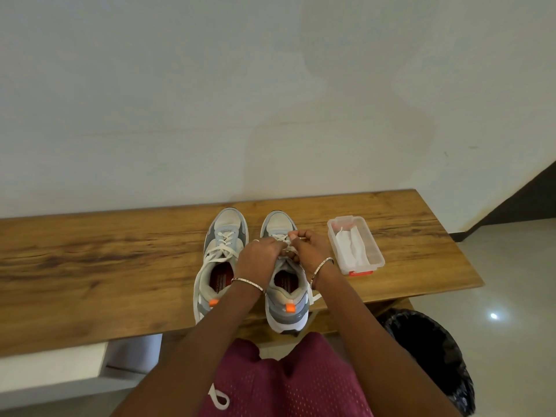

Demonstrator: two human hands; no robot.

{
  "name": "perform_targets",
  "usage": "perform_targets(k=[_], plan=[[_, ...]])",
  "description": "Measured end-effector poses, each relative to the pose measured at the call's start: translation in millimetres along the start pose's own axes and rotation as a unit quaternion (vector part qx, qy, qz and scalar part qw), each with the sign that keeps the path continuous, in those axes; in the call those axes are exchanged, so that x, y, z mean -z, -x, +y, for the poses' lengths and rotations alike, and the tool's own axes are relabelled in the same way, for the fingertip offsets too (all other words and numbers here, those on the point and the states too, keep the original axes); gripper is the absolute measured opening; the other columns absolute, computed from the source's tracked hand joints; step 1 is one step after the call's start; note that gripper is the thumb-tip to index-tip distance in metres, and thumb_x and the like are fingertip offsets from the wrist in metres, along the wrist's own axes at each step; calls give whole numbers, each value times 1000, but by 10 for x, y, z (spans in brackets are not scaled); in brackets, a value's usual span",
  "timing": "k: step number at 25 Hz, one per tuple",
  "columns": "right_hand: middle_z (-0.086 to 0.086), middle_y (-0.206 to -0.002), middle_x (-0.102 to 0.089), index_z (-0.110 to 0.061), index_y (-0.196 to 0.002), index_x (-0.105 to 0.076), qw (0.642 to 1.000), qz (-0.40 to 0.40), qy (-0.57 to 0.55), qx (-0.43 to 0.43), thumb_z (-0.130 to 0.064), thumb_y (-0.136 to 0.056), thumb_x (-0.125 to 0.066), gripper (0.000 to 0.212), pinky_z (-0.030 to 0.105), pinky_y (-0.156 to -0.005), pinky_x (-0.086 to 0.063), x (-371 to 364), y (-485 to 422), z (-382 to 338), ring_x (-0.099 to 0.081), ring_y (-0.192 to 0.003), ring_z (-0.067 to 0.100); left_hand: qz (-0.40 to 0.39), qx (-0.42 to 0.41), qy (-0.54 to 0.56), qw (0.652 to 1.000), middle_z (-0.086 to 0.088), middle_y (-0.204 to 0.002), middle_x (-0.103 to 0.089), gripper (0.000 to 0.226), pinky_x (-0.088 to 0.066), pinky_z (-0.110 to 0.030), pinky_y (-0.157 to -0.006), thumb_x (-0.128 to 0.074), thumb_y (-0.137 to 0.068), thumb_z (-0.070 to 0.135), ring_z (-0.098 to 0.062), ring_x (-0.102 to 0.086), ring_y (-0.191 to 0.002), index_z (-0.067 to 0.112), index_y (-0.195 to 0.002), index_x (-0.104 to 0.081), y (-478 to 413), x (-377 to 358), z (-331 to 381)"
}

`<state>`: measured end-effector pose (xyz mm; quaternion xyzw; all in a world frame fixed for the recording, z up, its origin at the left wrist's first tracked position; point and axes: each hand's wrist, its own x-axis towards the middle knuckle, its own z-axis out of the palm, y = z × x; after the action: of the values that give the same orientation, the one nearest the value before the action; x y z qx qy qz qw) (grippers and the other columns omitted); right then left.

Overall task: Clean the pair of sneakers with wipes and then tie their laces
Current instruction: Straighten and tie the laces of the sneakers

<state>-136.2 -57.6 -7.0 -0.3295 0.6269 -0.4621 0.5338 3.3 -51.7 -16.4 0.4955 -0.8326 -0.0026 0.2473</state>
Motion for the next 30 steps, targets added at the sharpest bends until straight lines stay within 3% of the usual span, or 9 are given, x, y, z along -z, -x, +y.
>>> perform_targets(k=[3,6,10,12,14,21,25,27,30], plan=[[12,-80,-63,-8,-91,-67,998,-27,-52,17,-2,-92,-63,7,26,-57,-52,48,66,25,-59,-62,16,-94,50,-49,993,-3,-104,-67,17,-50,-32,-76,-61,-96,24,-24,-65,-94,18,-107,-71,-38,70,60],[12,-85,-66,-10,-83,-69,997,-48,-36,58,7,-88,-60,20,38,-77,-55,126,132,62,-62,-80,24,-74,152,128,977,-4,-98,-72,18,-52,-36,-78,-62,-95,27,-23,-66,-91,16,-99,-76,-71,170,32],[-2,-86,-69,-15,-84,-70,988,-12,57,144,-12,-90,-66,7,32,-79,-54,242,373,129,-65,-88,15,-153,303,414,844,-2,-89,-75,18,-50,-29,-73,-68,-93,29,-16,-66,-84,14,-96,-78,-95,282,-19],[-7,-84,-69,-19,-87,-69,973,-3,127,191,-34,-88,-73,15,25,-70,-53,216,517,162,-65,-84,8,-172,348,468,794,-5,-90,-75,19,-51,-26,-68,-68,-93,28,-16,-65,-84,12,-96,-78,-97,304,30],[-8,-82,-69,-20,-89,-68,961,27,179,208,-38,-84,-76,20,20,-64,-53,172,548,177,-65,-81,5,-171,371,493,768,-3,-85,-74,17,-50,-24,-64,-69,-93,27,-14,-64,-81,13,-94,-78,-98,317,56],[-8,-84,-71,-20,-88,-67,964,40,150,214,-19,-91,-69,3,30,-73,-58,149,362,167,-67,-81,8,-77,440,547,708,-8,-82,-77,19,-57,-28,-71,-77,-85,28,-26,-72,-88,10,-92,-80,-123,278,73],[5,-82,-70,-11,-90,-63,983,98,62,139,-13,-95,-62,5,37,-72,-57,200,261,395,-68,-78,19,36,531,532,659,-6,-86,-78,20,-58,-29,-71,-71,-91,30,-21,-72,-84,12,-90,-79,36,89,79],[14,-86,-71,-1,-93,-63,989,126,-27,65,-8,-96,-60,8,36,-72,-56,283,247,530,-67,-79,24,95,534,513,665,-5,-82,-78,24,-60,-37,-82,-65,-96,29,-21,-74,-84,13,-83,-76,98,9,93],[18,-90,-73,2,-95,-62,988,134,-76,23,-7,-98,-58,11,38,-77,-59,271,249,670,-70,-85,29,134,542,381,737,-3,-77,-72,37,-54,-36,-76,-56,-100,34,-25,-70,-81,8,-81,-72,105,-28,190]])
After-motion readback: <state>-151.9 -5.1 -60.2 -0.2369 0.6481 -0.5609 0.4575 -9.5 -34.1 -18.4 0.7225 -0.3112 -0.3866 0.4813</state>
